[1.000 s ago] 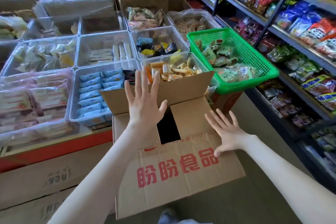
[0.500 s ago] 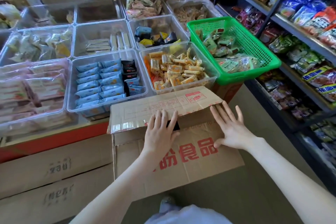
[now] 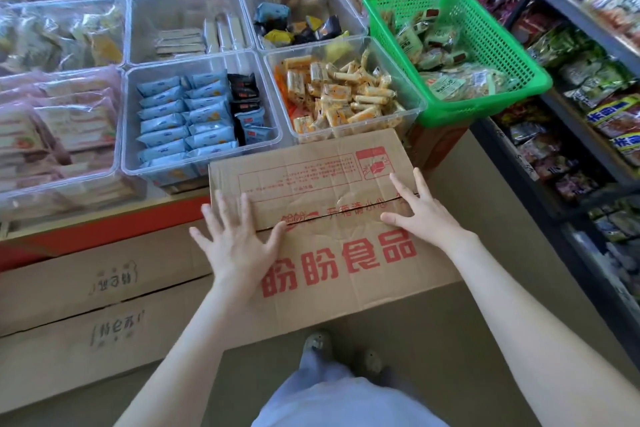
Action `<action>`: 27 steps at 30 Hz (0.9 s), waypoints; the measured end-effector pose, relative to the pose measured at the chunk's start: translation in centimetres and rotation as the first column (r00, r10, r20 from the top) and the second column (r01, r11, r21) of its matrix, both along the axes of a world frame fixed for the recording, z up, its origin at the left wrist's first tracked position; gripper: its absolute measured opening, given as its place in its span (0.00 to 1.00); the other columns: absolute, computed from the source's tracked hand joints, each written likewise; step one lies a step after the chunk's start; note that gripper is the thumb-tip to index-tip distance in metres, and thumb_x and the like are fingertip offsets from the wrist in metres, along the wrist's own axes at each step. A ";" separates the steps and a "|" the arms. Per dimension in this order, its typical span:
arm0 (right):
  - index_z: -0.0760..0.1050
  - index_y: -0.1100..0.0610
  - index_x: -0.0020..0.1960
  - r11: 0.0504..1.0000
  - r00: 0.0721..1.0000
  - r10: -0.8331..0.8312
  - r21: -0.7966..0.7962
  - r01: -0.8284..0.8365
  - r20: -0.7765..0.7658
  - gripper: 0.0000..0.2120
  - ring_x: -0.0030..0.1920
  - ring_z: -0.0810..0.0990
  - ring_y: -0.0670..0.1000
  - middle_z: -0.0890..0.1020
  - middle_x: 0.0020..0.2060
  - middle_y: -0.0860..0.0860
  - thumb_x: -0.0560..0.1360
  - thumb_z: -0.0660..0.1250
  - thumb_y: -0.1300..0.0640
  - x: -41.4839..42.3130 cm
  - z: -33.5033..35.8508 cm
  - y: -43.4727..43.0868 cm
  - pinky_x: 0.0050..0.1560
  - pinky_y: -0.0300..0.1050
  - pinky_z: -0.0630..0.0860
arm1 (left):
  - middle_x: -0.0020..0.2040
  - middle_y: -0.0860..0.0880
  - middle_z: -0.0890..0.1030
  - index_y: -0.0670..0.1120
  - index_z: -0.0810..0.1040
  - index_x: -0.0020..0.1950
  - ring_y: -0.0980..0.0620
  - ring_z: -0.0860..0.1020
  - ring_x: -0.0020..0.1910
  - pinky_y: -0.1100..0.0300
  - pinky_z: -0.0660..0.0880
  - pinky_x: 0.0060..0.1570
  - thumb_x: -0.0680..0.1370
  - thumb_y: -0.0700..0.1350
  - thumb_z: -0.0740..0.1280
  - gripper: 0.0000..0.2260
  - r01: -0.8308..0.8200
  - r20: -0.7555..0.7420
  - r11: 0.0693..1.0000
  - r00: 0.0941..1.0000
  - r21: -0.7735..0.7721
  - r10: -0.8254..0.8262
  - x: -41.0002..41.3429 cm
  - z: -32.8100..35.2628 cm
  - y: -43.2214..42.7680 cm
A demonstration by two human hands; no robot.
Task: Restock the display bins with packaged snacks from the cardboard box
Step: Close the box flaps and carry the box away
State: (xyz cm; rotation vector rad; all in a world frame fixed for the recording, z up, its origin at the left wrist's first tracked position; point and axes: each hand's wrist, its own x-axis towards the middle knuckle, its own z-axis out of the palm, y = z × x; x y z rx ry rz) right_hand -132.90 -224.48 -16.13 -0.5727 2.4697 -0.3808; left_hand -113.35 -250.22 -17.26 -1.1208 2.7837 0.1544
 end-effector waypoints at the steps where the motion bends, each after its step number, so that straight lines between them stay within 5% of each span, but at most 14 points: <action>1: 0.37 0.27 0.70 1.000 1.000 -0.001 0.007 0.001 -0.002 0.39 0.73 0.56 0.67 0.32 0.74 0.42 0.70 0.60 0.29 0.1 0.0 0.1 0.69 0.64 0.60 | 0.78 0.43 0.38 0.56 0.42 0.77 0.35 0.45 0.76 0.34 0.49 0.70 0.72 0.74 0.45 0.40 -0.023 -0.005 0.999 1.000 0.030 0.023 0.7 0.1 -0.6; 4: 0.39 0.28 0.71 1.000 1.000 -0.011 0.025 0.011 -0.010 0.39 0.73 0.54 0.68 0.33 0.75 0.42 0.71 0.60 0.30 0.3 0.1 -0.2 0.69 0.64 0.59 | 0.75 0.37 0.53 0.62 0.39 0.76 0.33 0.69 0.65 0.45 0.71 0.56 0.72 0.73 0.51 0.39 -0.127 -0.038 0.952 0.989 0.277 0.143 1.7 0.4 -1.0; 6: 0.41 0.29 0.72 0.998 0.998 -0.057 -0.013 0.058 0.010 0.39 0.74 0.53 0.66 0.35 0.75 0.42 0.70 0.63 0.31 0.3 0.1 -0.6 0.69 0.63 0.58 | 0.66 0.37 0.63 0.61 0.40 0.76 0.36 0.76 0.53 0.53 0.72 0.44 0.73 0.71 0.54 0.38 -0.133 -0.077 0.930 0.983 0.341 0.169 1.7 0.8 -0.6; 18: 0.46 0.34 0.75 0.958 0.984 -0.177 -0.224 0.178 0.024 0.43 0.76 0.50 0.59 0.38 0.76 0.43 0.69 0.69 0.36 5.2 4.2 0.1 0.72 0.63 0.58 | 0.58 0.39 0.71 0.62 0.46 0.77 0.38 0.77 0.52 0.52 0.74 0.48 0.73 0.72 0.51 0.35 -0.117 -0.214 0.975 0.964 0.189 0.157 6.7 6.1 -0.4; 27: 0.47 0.36 0.75 0.961 0.986 0.041 -0.264 -0.084 -0.164 0.44 0.76 0.52 0.57 0.40 0.77 0.45 0.68 0.70 0.37 13.2 11.4 -2.4 0.71 0.61 0.59 | 0.59 0.37 0.73 0.60 0.49 0.77 0.36 0.76 0.54 0.49 0.73 0.51 0.74 0.69 0.55 0.35 -0.308 -0.314 0.936 0.883 0.173 0.349 19.5 10.4 2.9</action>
